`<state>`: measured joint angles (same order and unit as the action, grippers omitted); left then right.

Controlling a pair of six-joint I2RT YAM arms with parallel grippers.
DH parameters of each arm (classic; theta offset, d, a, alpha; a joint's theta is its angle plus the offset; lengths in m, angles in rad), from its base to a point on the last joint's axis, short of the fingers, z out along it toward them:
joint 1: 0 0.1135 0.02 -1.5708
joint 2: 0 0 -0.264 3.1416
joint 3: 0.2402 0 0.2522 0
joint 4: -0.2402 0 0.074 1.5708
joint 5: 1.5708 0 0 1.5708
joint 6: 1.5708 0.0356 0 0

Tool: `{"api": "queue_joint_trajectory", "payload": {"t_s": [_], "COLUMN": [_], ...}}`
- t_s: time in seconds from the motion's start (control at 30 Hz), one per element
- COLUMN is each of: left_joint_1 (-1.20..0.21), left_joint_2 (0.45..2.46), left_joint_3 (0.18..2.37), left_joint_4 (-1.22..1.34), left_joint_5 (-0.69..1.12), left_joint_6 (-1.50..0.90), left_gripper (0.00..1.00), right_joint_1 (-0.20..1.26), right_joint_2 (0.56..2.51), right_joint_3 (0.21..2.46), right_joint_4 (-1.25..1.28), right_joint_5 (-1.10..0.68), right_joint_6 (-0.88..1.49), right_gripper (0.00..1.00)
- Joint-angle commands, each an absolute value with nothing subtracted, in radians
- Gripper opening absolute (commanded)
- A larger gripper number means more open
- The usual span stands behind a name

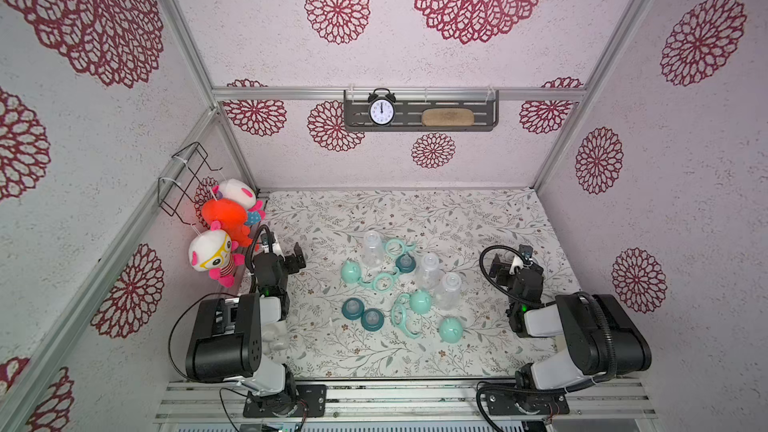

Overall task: Assemble the baby bottles
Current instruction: Pick up the baby bottle from the center of the board.

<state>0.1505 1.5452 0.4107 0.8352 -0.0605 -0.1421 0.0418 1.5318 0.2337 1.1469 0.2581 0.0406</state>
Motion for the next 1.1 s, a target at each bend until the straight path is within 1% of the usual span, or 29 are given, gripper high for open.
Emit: {"api": "queue_joint_trajectory", "payload": {"t_s": [0.0,0.83,0.87,0.93,1.0,1.07], "left_joint_1": [0.154,0.152,0.151,0.143,0.141,0.135], "left_joint_2": [1.552,1.548,1.536,1.486,1.434,1.413], "left_joint_3": [0.429,0.425,0.431,0.471,0.547,0.605], "left_joint_4": [0.862,0.871,0.857,0.747,0.564,0.473], "left_joint_5": [-0.058,-0.062,-0.061,-0.071,-0.083,-0.096], "left_joint_6": [-0.131,-0.129,-0.127,-0.123,-0.133,-0.127], "left_gripper": [0.98,0.98,0.98,0.98,0.98,0.98], "right_joint_1": [0.036,0.036,0.039,0.039,0.041,0.045], "right_joint_2": [1.533,1.532,1.526,1.49,1.438,1.381], "right_joint_3": [0.258,0.256,0.257,0.262,0.281,0.318], "right_joint_4": [1.187,1.193,1.189,1.15,1.071,0.951], "right_joint_5": [0.255,0.259,0.276,0.293,0.314,0.332], "right_joint_6": [0.026,0.024,0.028,0.034,0.037,0.037], "right_gripper": [0.99,0.99,0.99,0.99,0.99,0.99]}}
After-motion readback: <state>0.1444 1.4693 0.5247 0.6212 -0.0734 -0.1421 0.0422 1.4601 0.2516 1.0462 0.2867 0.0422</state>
